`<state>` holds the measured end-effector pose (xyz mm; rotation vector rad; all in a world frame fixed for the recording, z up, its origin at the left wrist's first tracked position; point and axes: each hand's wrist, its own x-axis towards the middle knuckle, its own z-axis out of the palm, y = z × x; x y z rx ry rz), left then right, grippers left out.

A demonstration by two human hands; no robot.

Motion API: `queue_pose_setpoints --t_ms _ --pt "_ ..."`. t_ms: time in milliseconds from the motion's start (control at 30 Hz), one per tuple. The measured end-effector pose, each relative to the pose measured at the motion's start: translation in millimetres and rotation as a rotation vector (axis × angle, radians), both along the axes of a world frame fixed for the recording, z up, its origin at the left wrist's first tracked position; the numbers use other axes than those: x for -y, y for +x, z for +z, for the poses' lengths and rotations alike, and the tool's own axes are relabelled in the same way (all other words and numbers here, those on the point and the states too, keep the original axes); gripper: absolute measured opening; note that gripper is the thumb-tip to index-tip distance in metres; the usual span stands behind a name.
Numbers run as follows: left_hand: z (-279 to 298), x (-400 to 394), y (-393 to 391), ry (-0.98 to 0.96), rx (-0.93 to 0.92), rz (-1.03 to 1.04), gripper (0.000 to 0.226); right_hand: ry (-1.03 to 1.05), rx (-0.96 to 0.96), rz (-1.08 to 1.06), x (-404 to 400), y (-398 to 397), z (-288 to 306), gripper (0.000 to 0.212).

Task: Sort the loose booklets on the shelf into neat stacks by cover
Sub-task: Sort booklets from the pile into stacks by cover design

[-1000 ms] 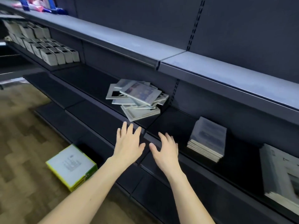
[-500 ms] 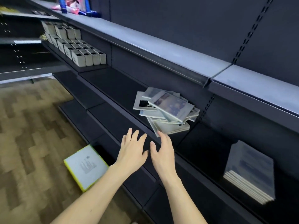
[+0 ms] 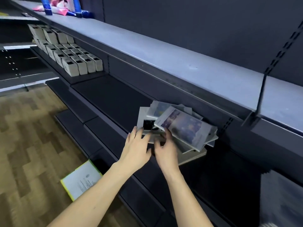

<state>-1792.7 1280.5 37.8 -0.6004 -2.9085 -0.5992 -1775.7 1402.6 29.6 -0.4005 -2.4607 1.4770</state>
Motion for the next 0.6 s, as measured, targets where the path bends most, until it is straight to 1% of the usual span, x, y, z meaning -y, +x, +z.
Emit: queue_pose_setpoints --t_ms 100,200,233,267,333,367,433,500,533,600 --pt "-3 -3 -27 0.033 0.002 -0.035 0.054 -0.084 0.043 -0.044 -1 -18 -5 0.060" --pt "-8 -3 -52 0.082 0.029 -0.059 0.057 -0.132 0.029 -0.119 0 -35 -12 0.064" --pt "-9 -4 -60 0.099 0.043 -0.069 0.059 -0.168 0.027 -0.146 0 -40 -15 0.063" --pt "-9 -4 -67 0.118 0.064 -0.075 0.060 -0.254 0.026 -0.179 2 -43 -15 0.061" --pt "-9 -4 -82 0.146 0.099 -0.093 0.061 -0.485 0.007 -0.261 8 -47 -12 0.057" --pt "-9 -3 -88 0.152 0.101 -0.098 0.058 -0.553 -0.020 -0.300 11 -48 -10 0.055" --pt "-8 -1 -103 0.154 0.101 -0.125 0.051 -0.638 -0.091 -0.401 19 -52 -11 0.048" --pt "-7 2 -120 0.125 0.119 -0.176 0.049 -0.737 -0.148 -0.514 28 -56 -7 0.038" --pt "-7 3 -127 0.095 0.127 -0.200 0.050 -0.756 -0.158 -0.559 31 -56 -4 0.032" --pt "-7 6 -144 0.025 0.132 -0.257 0.053 -0.727 -0.167 -0.641 35 -55 2 0.020"
